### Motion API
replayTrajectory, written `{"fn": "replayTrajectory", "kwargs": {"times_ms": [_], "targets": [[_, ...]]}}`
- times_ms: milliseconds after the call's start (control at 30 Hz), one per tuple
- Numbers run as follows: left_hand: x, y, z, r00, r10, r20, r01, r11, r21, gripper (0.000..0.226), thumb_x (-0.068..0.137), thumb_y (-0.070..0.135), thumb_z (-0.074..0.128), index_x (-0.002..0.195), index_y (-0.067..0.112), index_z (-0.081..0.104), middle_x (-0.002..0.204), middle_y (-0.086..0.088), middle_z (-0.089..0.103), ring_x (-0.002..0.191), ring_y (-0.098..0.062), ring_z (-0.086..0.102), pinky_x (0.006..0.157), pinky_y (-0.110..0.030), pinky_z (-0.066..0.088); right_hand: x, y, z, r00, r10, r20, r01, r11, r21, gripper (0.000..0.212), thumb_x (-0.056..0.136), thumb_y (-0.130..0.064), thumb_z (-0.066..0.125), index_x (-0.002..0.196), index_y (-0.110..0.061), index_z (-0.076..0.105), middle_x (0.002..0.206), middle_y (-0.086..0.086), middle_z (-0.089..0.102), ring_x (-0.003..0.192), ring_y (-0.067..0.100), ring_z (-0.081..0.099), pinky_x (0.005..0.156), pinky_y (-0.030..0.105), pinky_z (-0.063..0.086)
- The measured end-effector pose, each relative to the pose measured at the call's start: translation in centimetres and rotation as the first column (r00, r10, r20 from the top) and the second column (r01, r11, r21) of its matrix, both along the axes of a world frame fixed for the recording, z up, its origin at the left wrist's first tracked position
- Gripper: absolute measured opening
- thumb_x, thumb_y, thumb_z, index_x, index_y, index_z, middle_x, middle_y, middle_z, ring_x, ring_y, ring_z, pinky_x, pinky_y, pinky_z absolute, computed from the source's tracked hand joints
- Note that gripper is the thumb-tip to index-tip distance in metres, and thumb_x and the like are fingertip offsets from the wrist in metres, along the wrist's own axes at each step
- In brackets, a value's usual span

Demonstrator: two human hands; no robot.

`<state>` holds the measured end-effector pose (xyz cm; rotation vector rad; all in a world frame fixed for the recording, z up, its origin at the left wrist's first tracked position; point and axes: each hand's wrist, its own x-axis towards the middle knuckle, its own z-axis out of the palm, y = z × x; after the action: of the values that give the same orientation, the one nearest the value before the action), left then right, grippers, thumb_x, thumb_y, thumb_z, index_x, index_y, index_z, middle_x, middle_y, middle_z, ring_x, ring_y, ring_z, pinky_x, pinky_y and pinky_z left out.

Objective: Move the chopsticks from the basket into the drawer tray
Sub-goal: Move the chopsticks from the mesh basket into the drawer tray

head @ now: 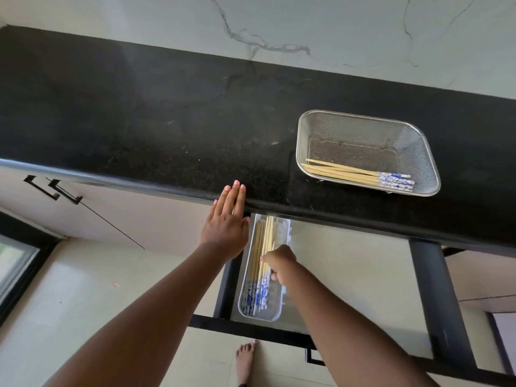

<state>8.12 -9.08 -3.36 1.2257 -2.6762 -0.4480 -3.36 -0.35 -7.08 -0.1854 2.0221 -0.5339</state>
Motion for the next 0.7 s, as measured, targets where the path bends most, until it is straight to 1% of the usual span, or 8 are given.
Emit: {"fn": "replayTrajectory", "kwargs": {"times_ms": [33, 100, 133, 200, 267, 367, 500, 700], "targets": [[0.0, 0.0, 0.0, 1.0, 0.0, -0.004, 0.0, 1.0, -0.003, 0.066, 0.101, 0.033, 0.029, 0.154, 0.019, -0.008, 0.162, 0.0, -0.012, 0.145, -0.013, -0.02, 0.117, -0.032, -0.006, 0.4, -0.1, -0.4, 1.0, -0.007, -0.022, 0.007, 1.0, -0.009, 0.038, 0.083, -0.008, 0.065, 0.119, 0.001, 0.054, 0.086, 0.01, 0.057, 0.071, 0.021, 0.058, 0.065, 0.031, 0.055], [0.2, -0.1, -0.1, 1.0, -0.004, -0.007, 0.004, 1.0, -0.005, 0.066, 0.101, 0.033, 0.029, 0.154, 0.019, -0.008, 0.162, 0.001, -0.012, 0.144, -0.013, -0.021, 0.116, -0.032, -0.006, 1.1, 0.0, -1.2, 0.997, 0.008, -0.077, -0.008, 1.0, -0.004, 0.041, 0.085, -0.005, 0.06, 0.125, -0.001, 0.053, 0.108, 0.015, 0.062, 0.093, 0.027, 0.063, 0.08, 0.034, 0.056], [0.2, -0.1, -0.2, 1.0, -0.007, -0.009, 0.007, 1.0, -0.008, 0.066, 0.101, 0.033, 0.029, 0.153, 0.019, -0.008, 0.162, 0.001, -0.012, 0.144, -0.012, -0.021, 0.116, -0.031, -0.007, 1.4, 0.0, -1.5, 0.994, 0.027, -0.107, -0.028, 1.0, -0.002, 0.043, 0.085, -0.003, 0.055, 0.128, -0.002, 0.051, 0.118, 0.017, 0.061, 0.102, 0.03, 0.063, 0.083, 0.033, 0.056], [0.3, -0.2, -0.3, 1.0, -0.013, -0.013, 0.013, 1.0, -0.014, 0.066, 0.101, 0.033, 0.029, 0.153, 0.019, -0.008, 0.162, 0.001, -0.012, 0.144, -0.012, -0.021, 0.116, -0.032, -0.006, 1.9, 0.1, -2.1, 0.986, 0.065, -0.156, -0.067, 0.998, -0.008, 0.046, 0.085, 0.0, 0.049, 0.131, -0.004, 0.05, 0.128, 0.017, 0.059, 0.11, 0.031, 0.06, 0.082, 0.029, 0.052], [0.3, -0.2, -0.4, 1.0, -0.015, -0.014, 0.015, 1.0, -0.013, 0.066, 0.101, 0.033, 0.029, 0.153, 0.02, -0.009, 0.161, 0.002, -0.012, 0.144, -0.012, -0.021, 0.117, -0.032, -0.006, 2.2, 0.0, -2.4, 0.982, 0.08, -0.172, -0.084, 0.996, -0.015, 0.046, 0.085, -0.001, 0.048, 0.131, -0.004, 0.05, 0.129, 0.017, 0.058, 0.112, 0.03, 0.059, 0.085, 0.03, 0.051], [0.3, -0.2, -0.5, 1.0, -0.015, -0.001, 0.015, 1.0, -0.013, 0.067, 0.101, 0.034, 0.03, 0.153, 0.02, -0.01, 0.161, 0.002, -0.014, 0.144, -0.013, -0.022, 0.117, -0.033, -0.005, 2.5, -0.2, -2.3, 0.977, 0.081, -0.195, -0.083, 0.997, 0.001, 0.044, 0.087, -0.003, 0.049, 0.131, -0.004, 0.049, 0.13, 0.016, 0.058, 0.115, 0.031, 0.058, 0.092, 0.034, 0.053], [0.2, -0.2, -0.5, 1.0, -0.008, 0.005, 0.008, 1.0, -0.014, 0.068, 0.1, 0.034, 0.03, 0.153, 0.02, -0.01, 0.161, 0.002, -0.015, 0.144, -0.013, -0.023, 0.117, -0.033, -0.006, 2.6, -0.1, -2.4, 0.967, 0.127, -0.222, -0.121, 0.992, 0.04, 0.043, 0.087, -0.002, 0.049, 0.13, -0.002, 0.049, 0.128, 0.017, 0.059, 0.113, 0.031, 0.06, 0.09, 0.034, 0.054], [0.1, 0.0, -0.4, 1.0, 0.0, 0.006, 0.0, 1.0, -0.003, 0.068, 0.101, 0.033, 0.03, 0.153, 0.019, -0.011, 0.161, 0.001, -0.016, 0.145, -0.014, -0.023, 0.116, -0.033, -0.008, 2.6, 0.0, -2.7, 0.949, 0.199, -0.242, -0.188, 0.98, 0.068, 0.033, 0.088, -0.003, 0.052, 0.12, -0.002, 0.054, 0.121, 0.017, 0.063, 0.109, 0.031, 0.062, 0.088, 0.033, 0.054]]}}
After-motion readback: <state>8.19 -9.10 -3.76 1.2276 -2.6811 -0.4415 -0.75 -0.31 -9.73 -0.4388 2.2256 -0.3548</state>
